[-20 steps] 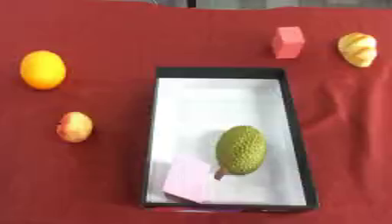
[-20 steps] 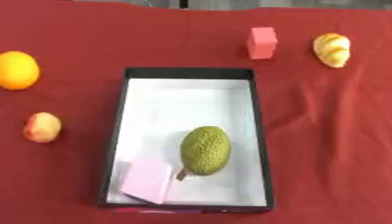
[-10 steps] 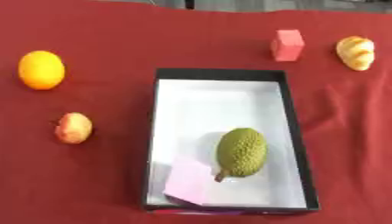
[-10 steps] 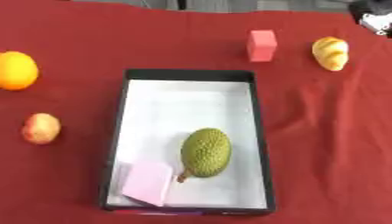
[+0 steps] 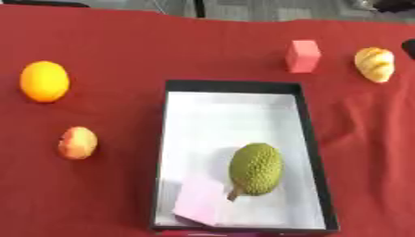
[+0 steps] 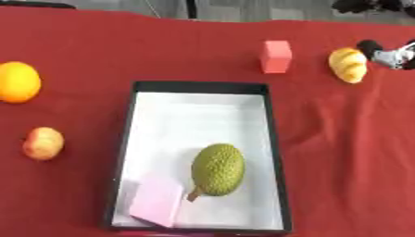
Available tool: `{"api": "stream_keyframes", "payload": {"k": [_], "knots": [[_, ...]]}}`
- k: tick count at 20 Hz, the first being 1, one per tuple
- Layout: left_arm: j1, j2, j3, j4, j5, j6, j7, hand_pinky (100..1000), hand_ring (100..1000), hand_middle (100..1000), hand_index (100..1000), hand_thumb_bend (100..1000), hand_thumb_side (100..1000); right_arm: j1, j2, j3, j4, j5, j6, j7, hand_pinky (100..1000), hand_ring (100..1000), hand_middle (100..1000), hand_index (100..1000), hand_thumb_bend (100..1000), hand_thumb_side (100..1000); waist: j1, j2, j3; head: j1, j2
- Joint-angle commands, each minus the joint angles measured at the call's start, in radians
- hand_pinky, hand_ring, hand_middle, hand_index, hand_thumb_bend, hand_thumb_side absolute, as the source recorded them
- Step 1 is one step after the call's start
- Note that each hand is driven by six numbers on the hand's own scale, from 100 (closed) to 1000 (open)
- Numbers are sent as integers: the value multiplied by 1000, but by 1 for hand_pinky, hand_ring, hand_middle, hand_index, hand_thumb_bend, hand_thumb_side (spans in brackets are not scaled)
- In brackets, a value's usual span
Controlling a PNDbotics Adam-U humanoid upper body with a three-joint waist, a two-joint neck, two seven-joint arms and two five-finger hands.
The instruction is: Pick up objects on the table and place them in the box.
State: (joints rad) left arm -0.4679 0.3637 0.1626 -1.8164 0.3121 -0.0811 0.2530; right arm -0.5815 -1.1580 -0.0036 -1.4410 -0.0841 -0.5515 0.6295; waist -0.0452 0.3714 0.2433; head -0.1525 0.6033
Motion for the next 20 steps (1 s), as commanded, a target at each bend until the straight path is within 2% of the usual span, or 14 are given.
{"api": "stream_keyframes", "payload": {"k": [1, 8, 13, 17, 20], "knots": [[-20, 33, 2, -19, 2, -1, 0, 743, 792, 681, 800, 100, 680, -16, -23, -13, -5, 28, -148, 144, 956, 955, 947, 1000, 100, 285, -1, -15, 5, -5, -11], [-41, 29, -2, -28, 3, 2, 0, 743, 792, 682, 800, 100, 678, -23, 4, -24, 44, 35, -258, 242, 961, 958, 945, 997, 100, 298, -15, -5, 30, -20, -22], [-48, 28, -4, -30, 3, 5, -1, 743, 792, 682, 800, 100, 678, -23, 11, -26, 86, 42, -340, 271, 962, 959, 946, 998, 100, 299, -19, -2, 36, -22, -20], [-48, 28, -4, -31, 3, 5, -1, 743, 792, 682, 800, 100, 678, -25, 11, -26, 98, 42, -355, 274, 962, 959, 946, 998, 100, 299, -19, -2, 36, -22, -20], [-56, 28, -4, -35, 2, 3, 1, 743, 792, 682, 798, 100, 676, -51, 31, -15, 117, 61, -355, 277, 966, 960, 931, 992, 100, 337, -23, 5, 46, -42, -16]]}}
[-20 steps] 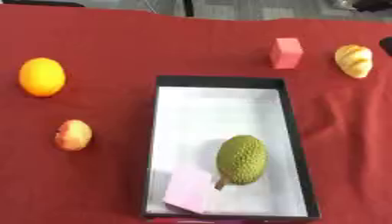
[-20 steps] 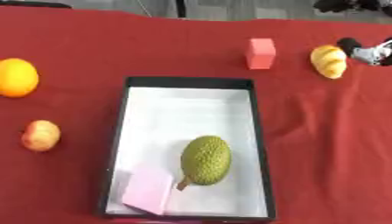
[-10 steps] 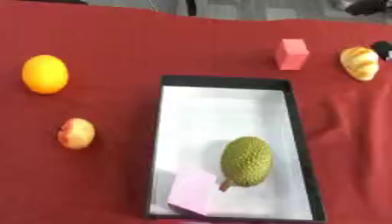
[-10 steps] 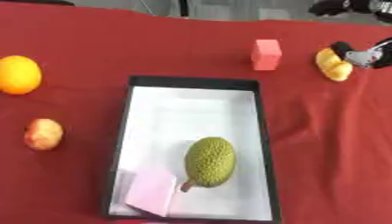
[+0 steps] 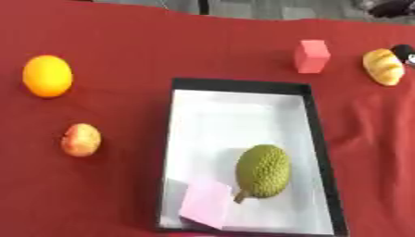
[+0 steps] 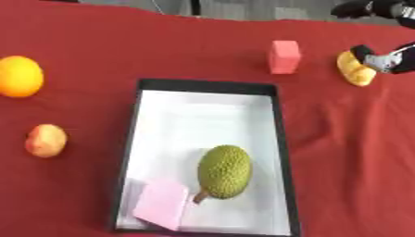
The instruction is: Pick up objects on the table and place them in the box.
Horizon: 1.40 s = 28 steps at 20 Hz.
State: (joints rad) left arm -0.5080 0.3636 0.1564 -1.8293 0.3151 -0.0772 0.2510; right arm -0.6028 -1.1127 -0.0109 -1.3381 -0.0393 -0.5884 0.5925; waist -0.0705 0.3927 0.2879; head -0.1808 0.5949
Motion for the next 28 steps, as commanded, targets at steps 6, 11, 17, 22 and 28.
{"api": "stream_keyframes", "payload": {"k": [6, 11, 17, 22, 28], "knots": [[-8, 24, 1, -22, -1, -2, 10, 744, 791, 682, 798, 100, 674, -148, 37, 30, 131, 102, -319, 314, 960, 959, 932, 986, 100, 409, 14, -31, -3, -31, 11], [-2, 23, 1, -20, -1, -2, 12, 743, 790, 679, 797, 100, 673, -214, 87, 54, 204, 183, -319, 314, 955, 951, 921, 976, 122, 480, 16, -42, -7, -32, 20], [10, 25, 4, -22, -2, -4, 26, 743, 788, 676, 795, 100, 672, -255, 130, 63, 232, 278, -319, 291, 938, 935, 900, 960, 431, 569, 17, -55, -16, -33, 33], [15, 26, 5, -21, -2, -5, 33, 743, 784, 670, 791, 100, 669, -256, 145, 74, 233, 355, -319, 240, 934, 932, 896, 961, 458, 619, 18, -63, -20, -37, 33], [11, 22, 19, -42, -12, -21, 93, 749, 788, 670, 789, 100, 659, -265, 161, 92, 212, 403, -319, 187, 937, 929, 885, 962, 454, 679, 18, -63, -15, -49, 33]]}}
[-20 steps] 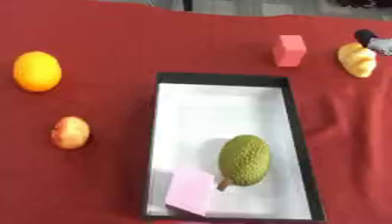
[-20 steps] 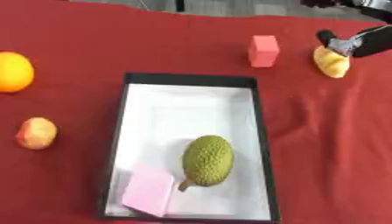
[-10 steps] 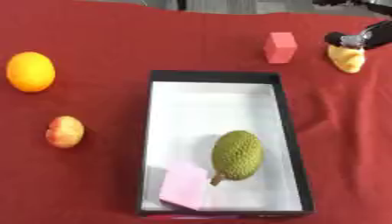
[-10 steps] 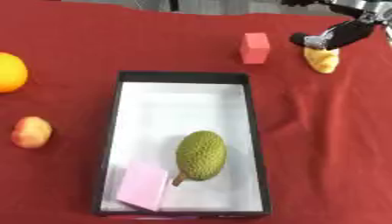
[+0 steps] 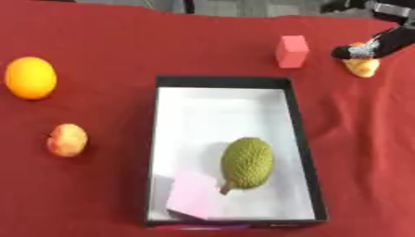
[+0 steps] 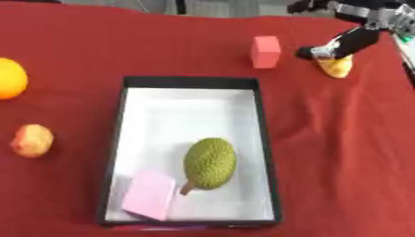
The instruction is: Pick up objects on the table and place them in the box.
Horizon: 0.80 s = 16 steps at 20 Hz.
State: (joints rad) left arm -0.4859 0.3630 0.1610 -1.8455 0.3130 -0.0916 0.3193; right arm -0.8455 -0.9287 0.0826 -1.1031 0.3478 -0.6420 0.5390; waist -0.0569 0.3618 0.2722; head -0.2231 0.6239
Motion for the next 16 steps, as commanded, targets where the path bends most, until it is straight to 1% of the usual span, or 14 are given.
{"api": "stream_keyframes", "payload": {"k": [1, 4, 9, 11, 16], "knots": [[-13, 21, 15, -31, -16, -9, 35, 750, 790, 672, 788, 100, 657, -24, -21, 1, -29, 21, -265, 229, 937, 929, 884, 964, 454, 692, 5, -31, 3, -8, 3], [-20, 13, 18, -44, -35, -13, 64, 752, 792, 670, 787, 100, 655, -29, -19, 4, -32, 40, -265, 197, 934, 925, 880, 962, 453, 716, 3, -28, 12, -17, -1], [-30, 2, 22, -62, -51, -15, 107, 754, 794, 663, 785, 100, 655, -35, -14, 6, -13, 90, -265, 155, 931, 923, 876, 963, 452, 715, 2, -17, 26, -28, -5], [-32, -1, 23, -70, -60, -19, 123, 752, 793, 662, 785, 100, 656, -37, -12, 8, -10, 108, -265, 142, 929, 921, 874, 962, 451, 738, 1, -13, 30, -30, -6], [-36, -6, 19, -78, -64, -16, 136, 752, 792, 661, 785, 100, 656, -41, -8, 7, 3, 156, -265, 108, 927, 915, 850, 964, 449, 744, 0, -4, 37, -40, -8]]}}
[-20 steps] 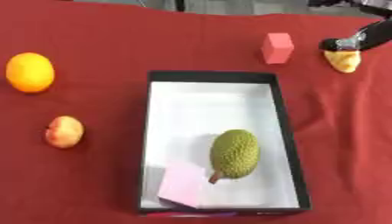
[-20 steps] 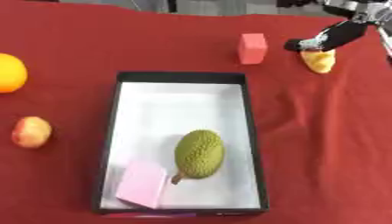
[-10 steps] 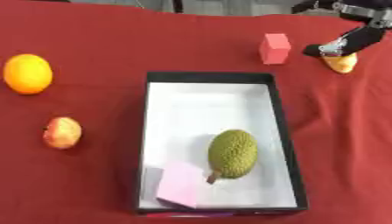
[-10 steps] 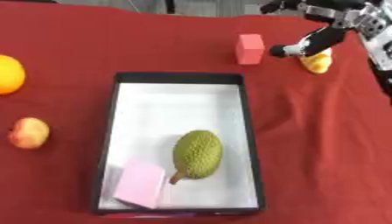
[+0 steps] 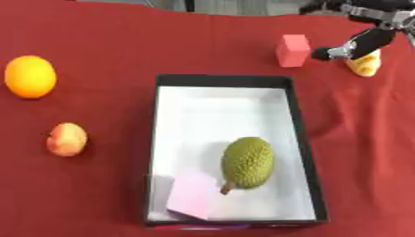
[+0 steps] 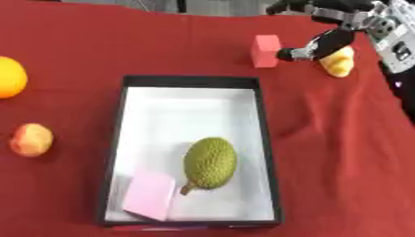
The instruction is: Pick up objects on the table and place them in the box.
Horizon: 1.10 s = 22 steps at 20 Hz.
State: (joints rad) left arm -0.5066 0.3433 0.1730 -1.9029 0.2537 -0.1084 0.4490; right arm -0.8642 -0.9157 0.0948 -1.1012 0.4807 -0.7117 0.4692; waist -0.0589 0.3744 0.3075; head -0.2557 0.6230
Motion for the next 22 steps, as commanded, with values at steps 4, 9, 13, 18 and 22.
{"api": "stream_keyframes", "payload": {"k": [4, 9, 13, 18, 22], "knots": [[-20, 11, 3, -20, 0, 5, 0, 751, 792, 660, 784, 100, 656, -25, -18, -5, 7, 61, -195, 156, 921, 869, 794, 971, 448, 746, 0, -12, 9, -15, -13], [-23, 8, 1, -17, 7, 8, -7, 751, 791, 659, 782, 100, 656, -26, -15, -7, 17, 88, -195, 126, 924, 855, 764, 981, 447, 746, -1, -6, 13, -26, -18], [-24, 8, 0, -14, 12, 9, -12, 751, 791, 658, 779, 100, 657, -28, -13, -7, 20, 97, -191, 96, 925, 850, 757, 979, 447, 746, -1, -2, 16, -29, -22], [-30, 6, -2, -14, 15, 9, -16, 750, 790, 657, 777, 100, 658, -27, -16, -7, 18, 110, -173, 55, 924, 856, 766, 973, 449, 745, -4, 2, 22, -30, -29], [-33, 3, -3, -13, 15, 12, -19, 749, 790, 657, 775, 100, 660, -27, -18, -8, 18, 125, -159, 25, 925, 862, 774, 968, 450, 743, -5, 10, 28, -34, -33]]}}
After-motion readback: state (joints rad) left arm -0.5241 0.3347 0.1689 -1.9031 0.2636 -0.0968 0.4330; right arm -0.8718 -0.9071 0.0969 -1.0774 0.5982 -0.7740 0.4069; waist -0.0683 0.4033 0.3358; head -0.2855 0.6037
